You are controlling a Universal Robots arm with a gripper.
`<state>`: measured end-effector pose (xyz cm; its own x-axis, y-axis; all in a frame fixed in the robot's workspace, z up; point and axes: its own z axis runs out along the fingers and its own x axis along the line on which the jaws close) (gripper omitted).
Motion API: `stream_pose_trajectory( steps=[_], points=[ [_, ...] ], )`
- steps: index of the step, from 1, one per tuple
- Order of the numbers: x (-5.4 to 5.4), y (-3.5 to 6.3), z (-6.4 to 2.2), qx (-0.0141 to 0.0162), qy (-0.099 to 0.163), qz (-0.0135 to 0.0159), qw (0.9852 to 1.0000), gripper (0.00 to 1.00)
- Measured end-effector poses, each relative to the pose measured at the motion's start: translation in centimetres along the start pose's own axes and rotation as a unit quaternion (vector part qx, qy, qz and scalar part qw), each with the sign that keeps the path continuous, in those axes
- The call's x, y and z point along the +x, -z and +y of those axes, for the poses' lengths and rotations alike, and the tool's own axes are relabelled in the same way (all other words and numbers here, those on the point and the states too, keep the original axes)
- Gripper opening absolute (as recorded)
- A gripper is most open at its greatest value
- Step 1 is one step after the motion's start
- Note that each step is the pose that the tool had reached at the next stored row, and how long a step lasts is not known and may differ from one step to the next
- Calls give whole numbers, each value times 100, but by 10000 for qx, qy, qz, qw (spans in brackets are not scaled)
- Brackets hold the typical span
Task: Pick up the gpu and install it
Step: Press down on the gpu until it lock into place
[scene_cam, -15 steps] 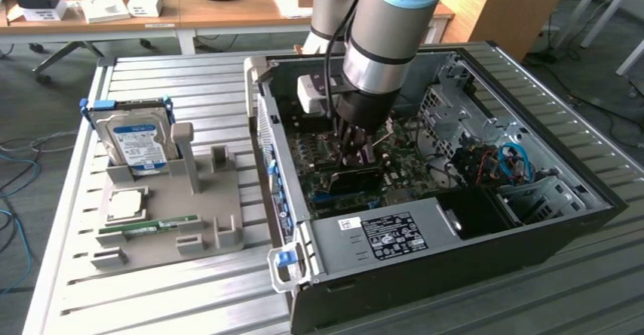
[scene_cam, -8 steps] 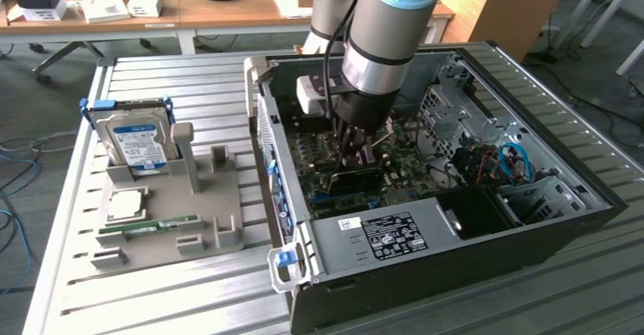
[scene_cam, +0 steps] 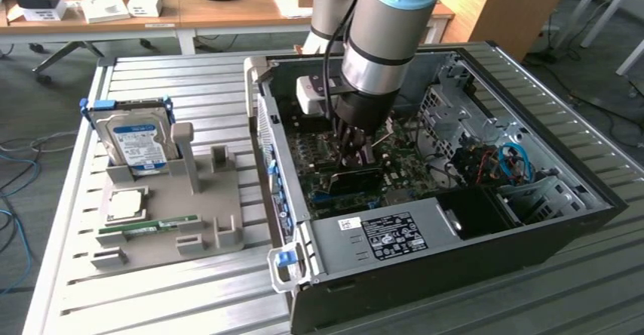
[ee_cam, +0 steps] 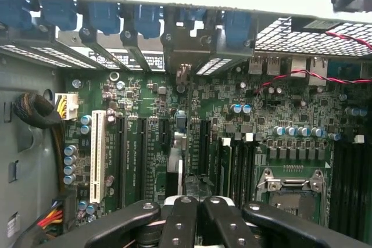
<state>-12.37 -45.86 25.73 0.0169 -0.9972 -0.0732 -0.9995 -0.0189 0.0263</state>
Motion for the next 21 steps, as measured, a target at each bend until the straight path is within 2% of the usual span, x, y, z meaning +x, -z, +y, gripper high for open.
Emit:
stream_pose_trajectory(
  steps=[4,6,8,16,21],
  points=[
    [-6,16,-1,-4,-1,4,10000,11],
    [-7,45,0,12,0,-15,10000,11],
    [-9,122,4,3,0,-4,10000,11],
    [-29,392,11,2,0,-2,10000,11],
    [-38,523,15,2,0,-2,10000,11]
  ],
)
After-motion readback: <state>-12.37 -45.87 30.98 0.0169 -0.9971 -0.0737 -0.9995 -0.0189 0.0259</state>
